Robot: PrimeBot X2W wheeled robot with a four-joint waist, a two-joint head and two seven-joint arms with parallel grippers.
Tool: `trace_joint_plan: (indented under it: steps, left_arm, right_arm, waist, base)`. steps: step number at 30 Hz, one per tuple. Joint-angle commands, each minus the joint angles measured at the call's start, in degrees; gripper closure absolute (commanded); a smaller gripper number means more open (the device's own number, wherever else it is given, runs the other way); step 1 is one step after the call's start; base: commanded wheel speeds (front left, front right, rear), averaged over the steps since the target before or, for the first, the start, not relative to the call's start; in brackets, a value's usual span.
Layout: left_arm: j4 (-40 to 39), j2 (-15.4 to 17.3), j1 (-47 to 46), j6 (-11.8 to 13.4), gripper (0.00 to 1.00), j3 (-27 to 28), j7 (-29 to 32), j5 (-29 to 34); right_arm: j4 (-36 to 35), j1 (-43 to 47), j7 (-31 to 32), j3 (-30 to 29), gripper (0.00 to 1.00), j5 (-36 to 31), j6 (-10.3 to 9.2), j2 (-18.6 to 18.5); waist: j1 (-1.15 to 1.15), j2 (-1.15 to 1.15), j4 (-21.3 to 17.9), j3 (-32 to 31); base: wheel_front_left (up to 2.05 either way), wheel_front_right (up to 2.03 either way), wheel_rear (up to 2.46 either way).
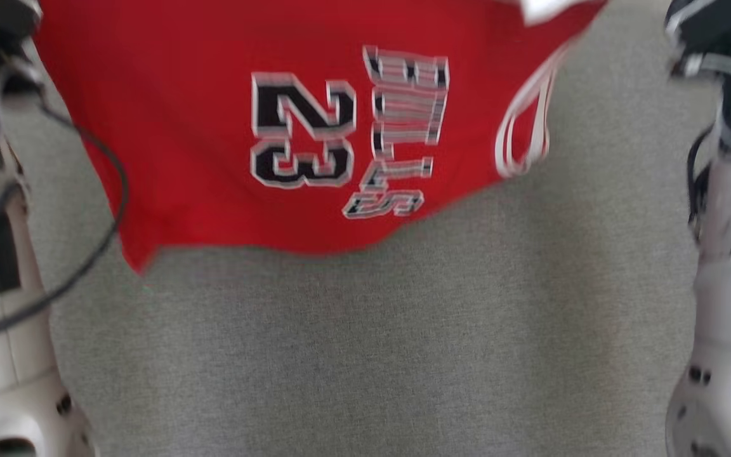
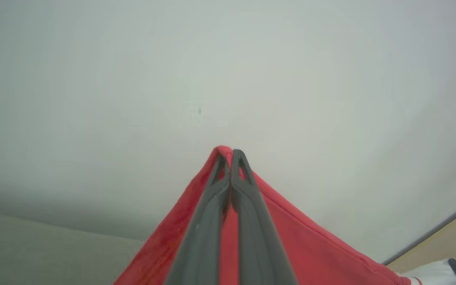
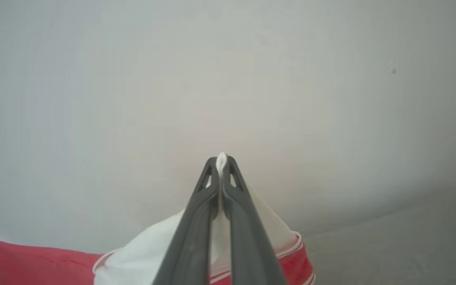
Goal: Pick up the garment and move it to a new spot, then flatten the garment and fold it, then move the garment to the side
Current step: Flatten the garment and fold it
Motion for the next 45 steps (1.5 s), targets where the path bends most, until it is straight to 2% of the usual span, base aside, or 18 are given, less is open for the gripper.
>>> trace_joint_plan:
  steps: [1,7,12,13,20,26,30,34,38,41,45]
  left_arm:
    - [0.6,0.2,-3.2,0.0,1.00,0.4,-2.6,0.7]
    - [2.9,1.1,-13.6,-1.3,1.00,0.3,-10.2,2.5]
    - [4.0,2.5,-21.7,-2.0,1.00,1.1,-18.6,4.0]
    - [4.0,2.5,-21.7,-2.0,1.00,1.1,-18.6,4.0]
    - [5.6,4.3,-29.4,-4.8,1.00,0.4,-28.8,4.0]
    - [6.2,5.3,-31.4,-5.8,1.00,-4.3,-34.3,2.4]
    - [6.2,6.2,-27.7,-5.7,1.00,-10.5,-36.9,-0.8]
    - [5.9,8.4,-23.2,-5.7,1.00,-17.2,-38.7,-5.1]
    - [4.7,11.2,-18.5,-5.7,1.00,-21.9,-38.4,-8.3]
    - [3.1,12.9,-14.2,-5.7,1.00,-24.7,-37.0,-11.1]
    - [0.8,15.1,-7.0,-5.7,1.00,-27.0,-33.8,-15.0]
  right_arm:
    - [1.0,-4.3,-2.3,-0.7,1.00,0.2,-0.11,0.6]
    - [5.5,-18.0,-10.3,-1.0,1.00,0.4,-0.11,1.1]
    - [8.5,-30.5,-19.8,-0.5,1.00,0.8,-0.11,1.2]
    - [8.5,-30.5,-19.8,-0.5,1.00,0.8,-0.11,1.2]
    - [10.8,-44.0,-32.3,2.0,1.00,-0.6,-0.11,1.1]
    - [12.3,-46.4,-35.8,6.2,1.00,-2.2,-0.11,-2.9]
    - [12.2,-42.4,-37.2,10.1,1.00,-0.9,-0.11,-5.1]
    - [9.8,-35.1,-35.6,15.4,1.00,2.9,-0.11,-8.6]
    - [6.1,-27.0,-29.9,16.8,1.00,7.2,-0.11,-10.9]
    - [1.9,-19.6,-23.4,16.3,1.00,9.9,-0.11,-12.3]
    - [-5.1,-7.6,-11.1,13.9,1.00,11.9,-0.11,-13.7]
  waist:
    - [0.00,0.00,-0.1,4.3]
    - [0.00,0.00,0.0,10.7]
    - [0.00,0.00,-0.1,15.8]
    - [0.00,0.00,-0.1,15.8]
    - [0.00,0.00,-0.6,20.5]
    - [0.00,0.00,-0.3,24.5]
    - [0.00,0.00,0.1,26.4]
    - [0.00,0.00,0.4,25.3]
    - [0.00,0.00,0.8,22.4]
    - [0.00,0.00,1.1,19.3]
    - [0.00,0.00,1.4,14.5]
  base:
    - [0.00,0.00,0.00]
    - [0.00,0.00,0.00]
    - [0.00,0.00,0.00]
    - [0.00,0.00,0.00]
    - [0.00,0.00,0.00]
    - [0.00,0.00,0.00]
    - [0.00,0.00,0.00]
    - [0.00,0.00,0.00]
    - [0.00,0.00,0.00]
    - [0.00,0.00,0.00]
    - [0.00,0.00,0.00]
